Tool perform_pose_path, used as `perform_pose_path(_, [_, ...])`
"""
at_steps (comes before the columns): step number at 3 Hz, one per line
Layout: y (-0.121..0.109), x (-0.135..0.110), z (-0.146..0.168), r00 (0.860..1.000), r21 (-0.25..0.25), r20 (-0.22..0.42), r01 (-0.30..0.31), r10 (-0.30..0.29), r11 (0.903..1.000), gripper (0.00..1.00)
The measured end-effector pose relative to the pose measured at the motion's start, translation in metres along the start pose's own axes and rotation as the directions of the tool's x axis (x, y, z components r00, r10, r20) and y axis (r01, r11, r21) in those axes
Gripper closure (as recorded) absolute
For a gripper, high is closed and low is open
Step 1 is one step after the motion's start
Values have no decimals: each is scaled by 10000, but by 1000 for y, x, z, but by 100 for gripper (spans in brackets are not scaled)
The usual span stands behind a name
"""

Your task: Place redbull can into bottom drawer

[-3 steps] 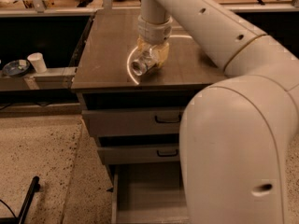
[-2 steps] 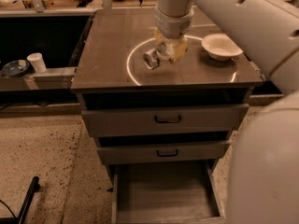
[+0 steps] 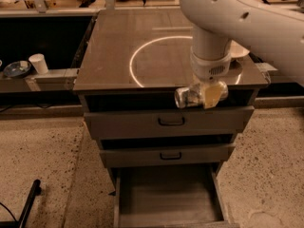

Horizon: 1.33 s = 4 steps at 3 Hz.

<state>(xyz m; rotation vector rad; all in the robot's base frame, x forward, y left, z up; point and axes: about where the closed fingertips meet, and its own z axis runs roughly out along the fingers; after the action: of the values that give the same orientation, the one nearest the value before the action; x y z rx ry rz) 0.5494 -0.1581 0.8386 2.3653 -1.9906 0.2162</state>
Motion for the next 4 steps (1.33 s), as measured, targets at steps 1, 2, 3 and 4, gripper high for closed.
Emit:
perform_pose_path(1, [45, 0, 21, 9796, -157, 1644, -1141, 1152, 9933, 100])
perform_pose_path(2, [57, 11, 6, 9500, 54, 2517, -1921, 1845, 9814, 100])
perform_pose_path(3, [50, -2, 39, 9371, 10, 3112, -1664, 1578, 9861, 100])
perform_pose_path(4, [57, -15, 122, 8886, -254, 4246, -1797, 1733, 9834, 100])
